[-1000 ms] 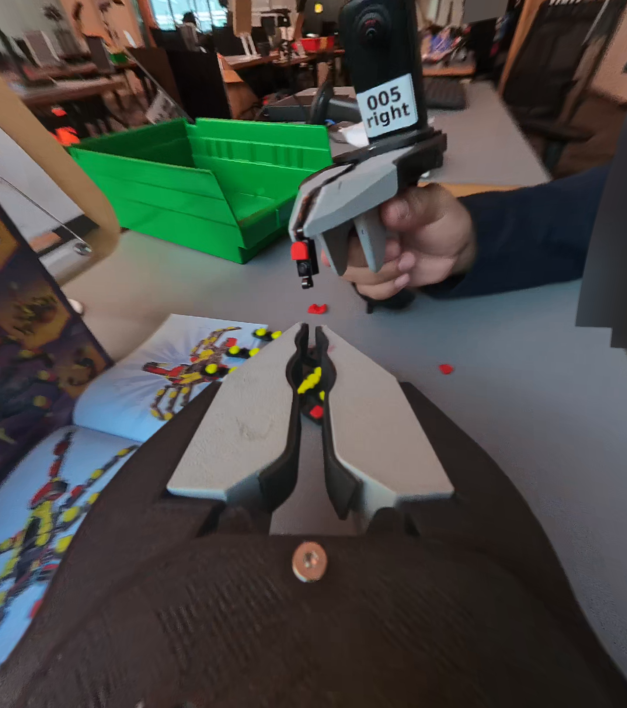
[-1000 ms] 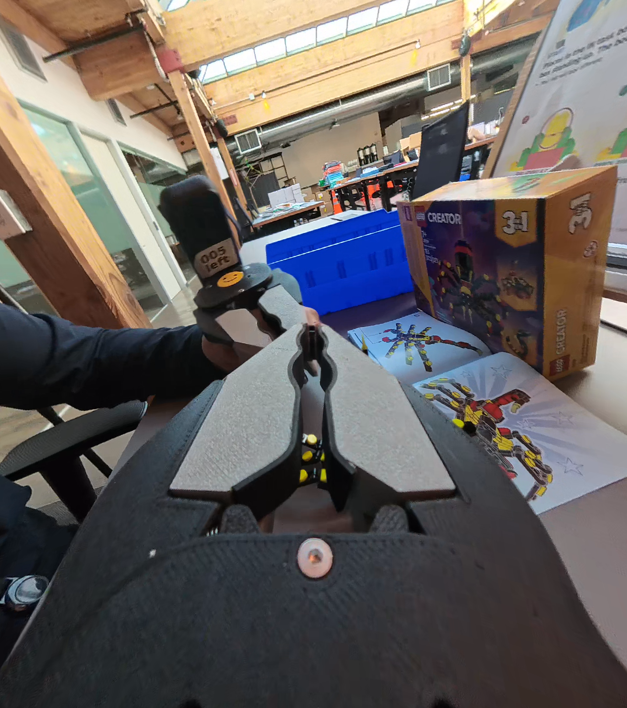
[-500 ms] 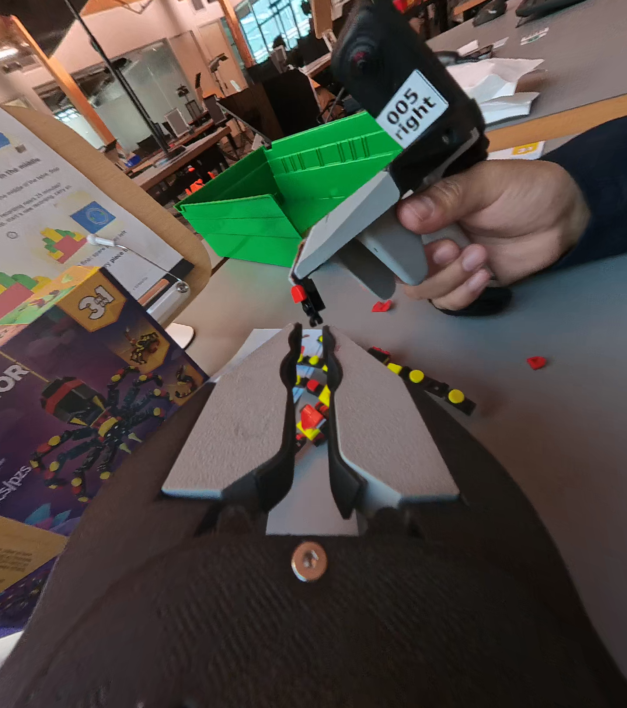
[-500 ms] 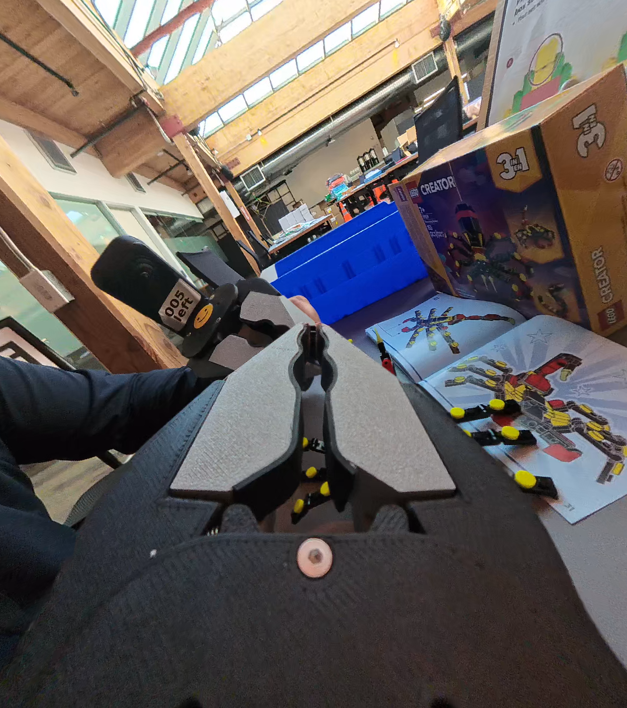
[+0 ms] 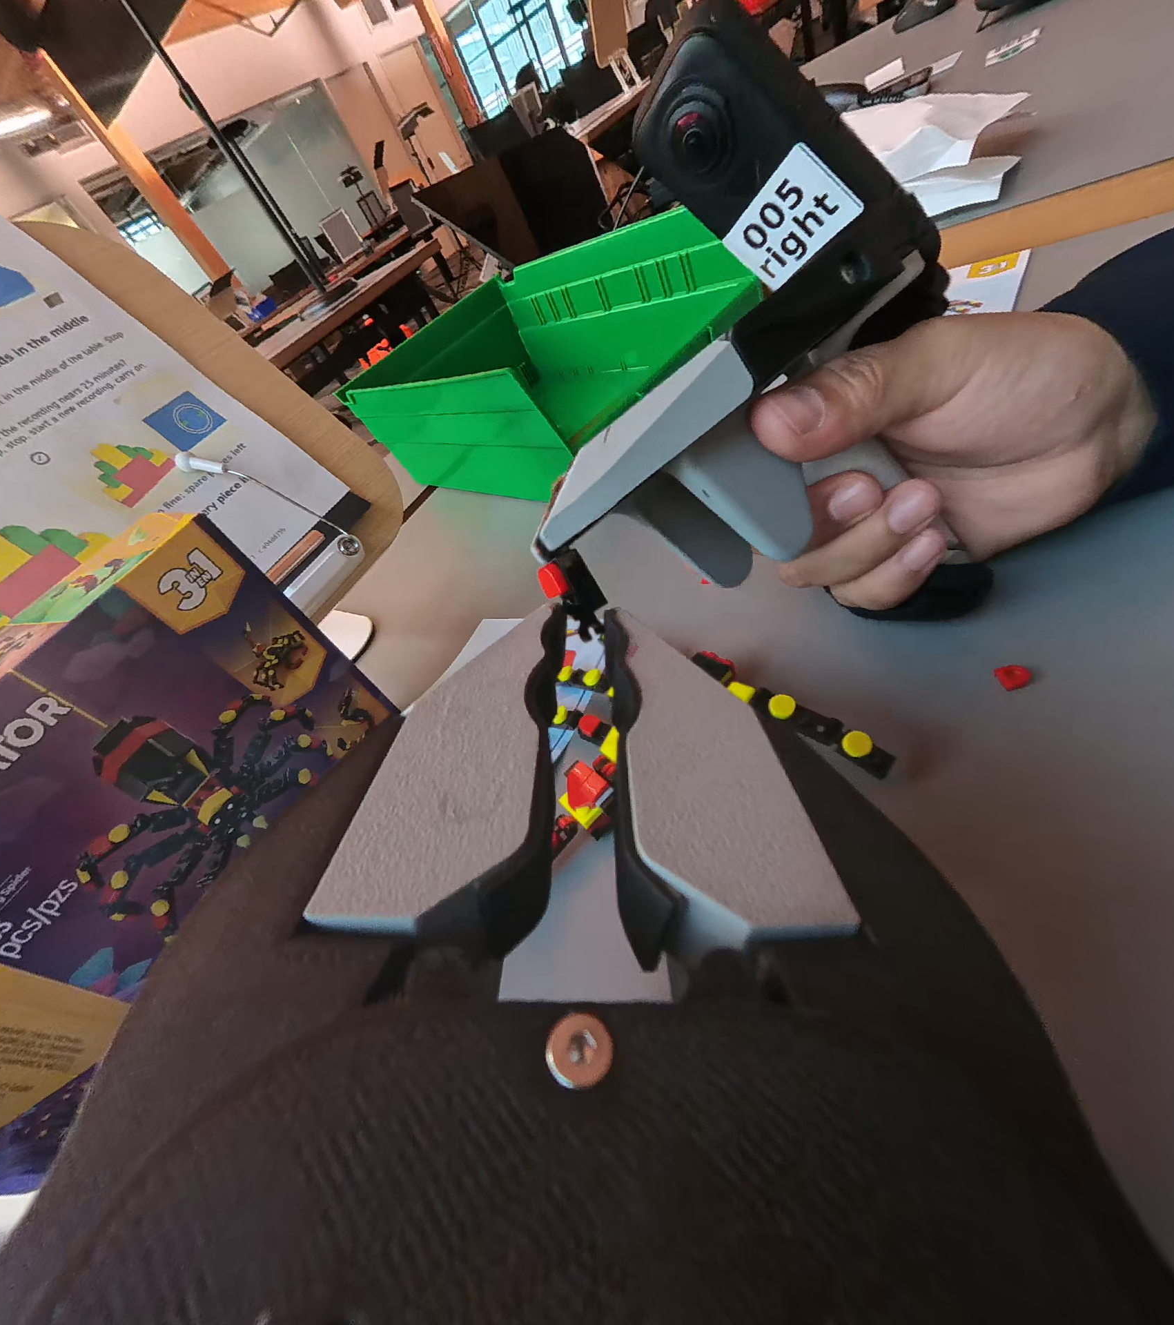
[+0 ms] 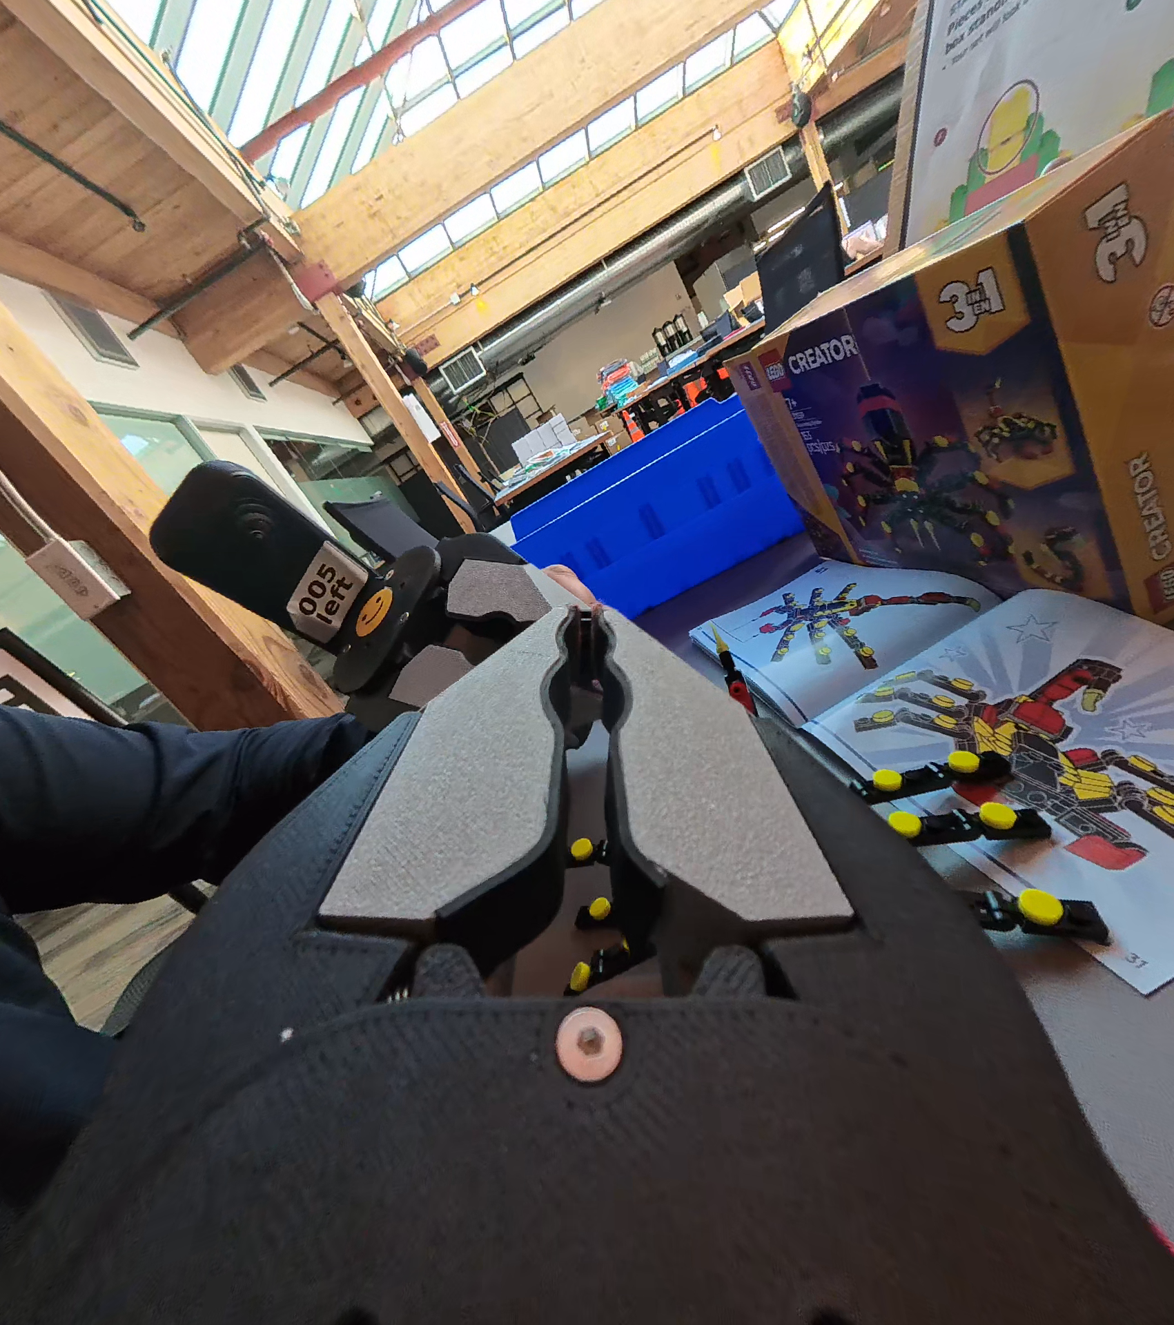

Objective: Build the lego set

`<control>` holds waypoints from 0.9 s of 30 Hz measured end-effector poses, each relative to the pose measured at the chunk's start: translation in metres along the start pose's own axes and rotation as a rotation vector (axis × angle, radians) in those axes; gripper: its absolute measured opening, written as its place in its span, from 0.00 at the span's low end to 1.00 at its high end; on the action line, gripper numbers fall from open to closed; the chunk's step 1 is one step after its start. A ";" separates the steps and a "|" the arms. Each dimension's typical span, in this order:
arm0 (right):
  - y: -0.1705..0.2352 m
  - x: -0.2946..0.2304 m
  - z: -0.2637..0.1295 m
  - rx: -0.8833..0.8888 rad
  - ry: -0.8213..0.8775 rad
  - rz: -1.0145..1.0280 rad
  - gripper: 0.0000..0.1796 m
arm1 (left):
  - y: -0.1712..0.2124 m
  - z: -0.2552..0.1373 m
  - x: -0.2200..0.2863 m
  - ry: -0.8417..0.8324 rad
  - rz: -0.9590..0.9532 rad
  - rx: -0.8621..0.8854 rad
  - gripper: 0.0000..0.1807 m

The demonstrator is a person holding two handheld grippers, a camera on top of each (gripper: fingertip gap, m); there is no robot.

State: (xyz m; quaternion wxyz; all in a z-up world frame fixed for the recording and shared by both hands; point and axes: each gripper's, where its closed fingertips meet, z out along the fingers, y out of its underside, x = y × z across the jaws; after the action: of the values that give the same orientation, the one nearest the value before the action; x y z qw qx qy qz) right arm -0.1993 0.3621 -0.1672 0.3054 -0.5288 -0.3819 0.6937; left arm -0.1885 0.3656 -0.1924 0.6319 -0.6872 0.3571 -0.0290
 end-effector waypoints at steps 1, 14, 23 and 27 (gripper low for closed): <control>0.000 0.000 0.000 -0.001 0.003 -0.006 0.00 | 0.000 0.000 -0.001 -0.001 0.004 -0.004 0.04; 0.009 -0.003 0.003 -0.112 0.065 -0.238 0.00 | 0.010 -0.005 0.000 0.050 0.015 -0.091 0.02; 0.010 -0.012 -0.003 -0.188 -0.036 -0.167 0.00 | 0.001 -0.008 0.010 0.073 0.104 -0.070 0.02; 0.015 -0.011 -0.005 -0.246 -0.041 -0.122 0.00 | 0.005 -0.007 0.013 0.082 0.143 -0.091 0.03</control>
State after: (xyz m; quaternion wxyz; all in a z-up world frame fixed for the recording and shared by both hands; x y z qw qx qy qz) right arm -0.1922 0.3467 -0.1751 0.2721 -0.5235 -0.5018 0.6326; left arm -0.1842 0.3530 -0.2011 0.5852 -0.6864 0.4318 0.0041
